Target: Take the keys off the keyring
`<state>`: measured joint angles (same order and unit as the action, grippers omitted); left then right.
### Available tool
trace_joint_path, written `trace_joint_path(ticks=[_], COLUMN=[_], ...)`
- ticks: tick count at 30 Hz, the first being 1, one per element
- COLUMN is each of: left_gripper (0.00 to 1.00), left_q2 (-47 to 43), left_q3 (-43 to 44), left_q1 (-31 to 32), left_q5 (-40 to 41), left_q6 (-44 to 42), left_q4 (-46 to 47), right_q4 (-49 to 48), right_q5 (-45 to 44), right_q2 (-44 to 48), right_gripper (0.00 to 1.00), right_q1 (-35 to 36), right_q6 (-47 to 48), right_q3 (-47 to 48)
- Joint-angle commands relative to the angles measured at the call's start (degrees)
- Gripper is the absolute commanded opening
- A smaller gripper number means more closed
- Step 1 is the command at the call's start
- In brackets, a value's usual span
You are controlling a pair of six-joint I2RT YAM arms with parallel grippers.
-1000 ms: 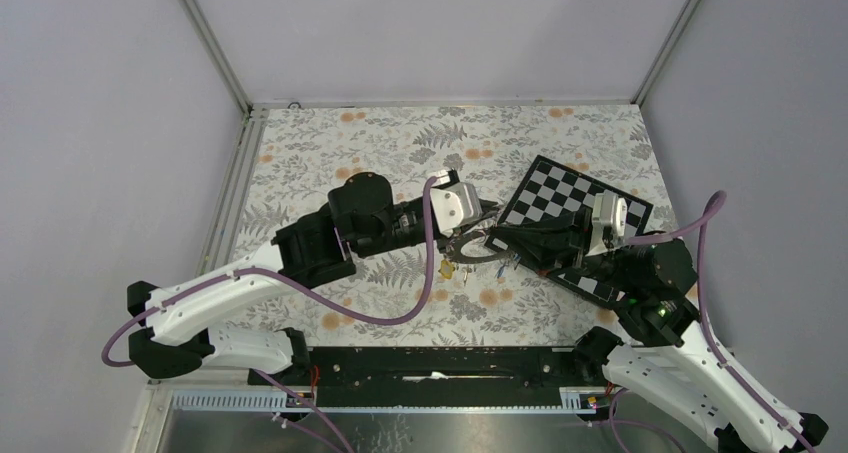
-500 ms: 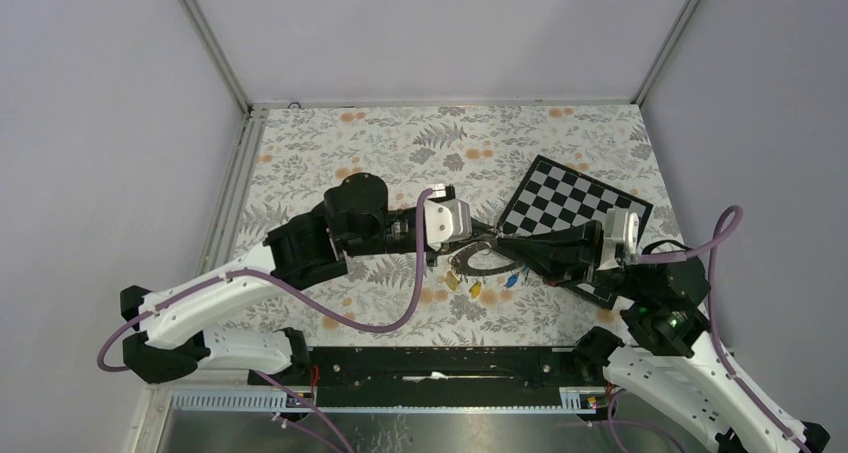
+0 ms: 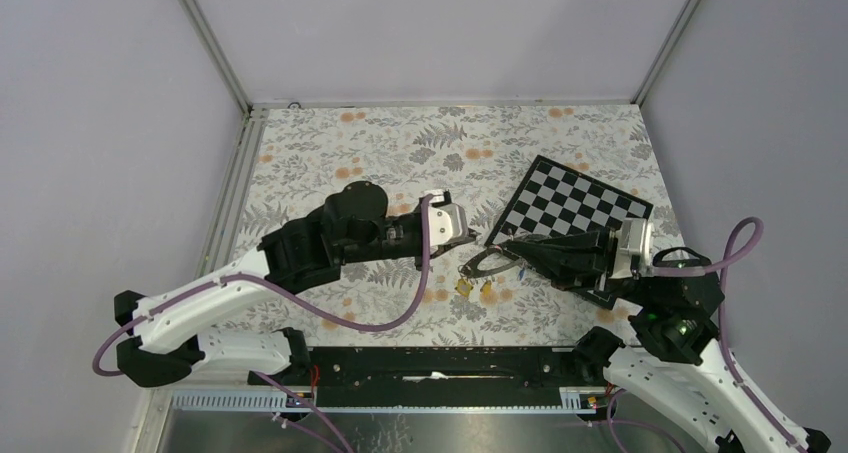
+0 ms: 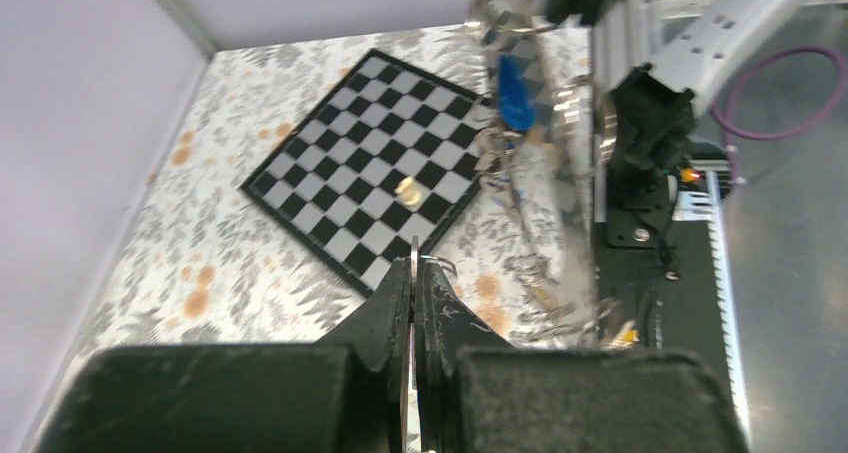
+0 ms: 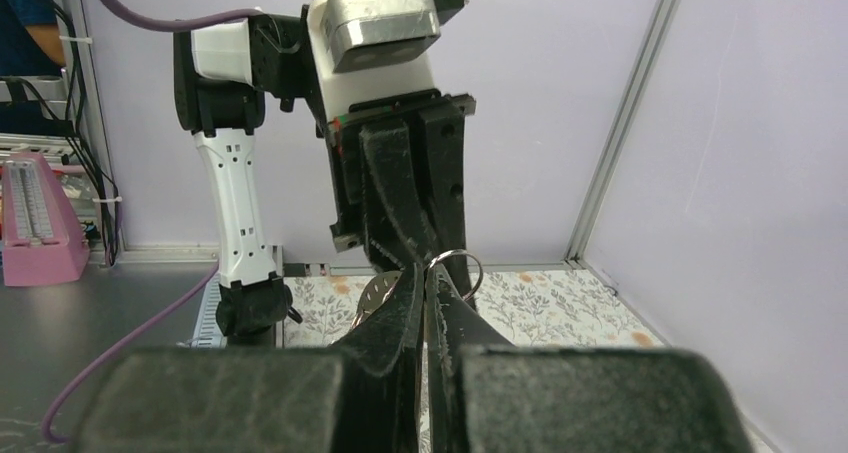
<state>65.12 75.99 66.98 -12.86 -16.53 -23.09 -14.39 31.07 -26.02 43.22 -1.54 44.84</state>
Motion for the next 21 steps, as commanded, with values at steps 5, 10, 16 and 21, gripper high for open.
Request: trace_joint_path(ticks=[5,10,16,21], left_gripper=[0.00,0.00,0.00,0.00], left_q2=[-5.0,-6.7,-11.6,-15.6], left_q3=[-2.8,-8.2,-20.4,-33.8], left_q1=[-2.1,-4.4,-5.9,-5.9], left_q5=[20.3,28.6,33.5,35.1], left_q6=[2.4,8.4,19.6,28.0], left_q4=[2.8,4.0,9.4,16.2], right_q4=[7.3,12.0,17.8,17.8], right_q5=[-3.3,-8.1,-14.3,-11.5], right_q2=[2.7,1.9,-0.7,-4.5], right_gripper=[0.00,0.00,0.00,0.00], right_q1=[0.4,0.4,0.4,0.4], right_q6=[0.0,-5.7,-12.5,-16.2], right_q3=[3.0,1.8,-1.3,-4.9])
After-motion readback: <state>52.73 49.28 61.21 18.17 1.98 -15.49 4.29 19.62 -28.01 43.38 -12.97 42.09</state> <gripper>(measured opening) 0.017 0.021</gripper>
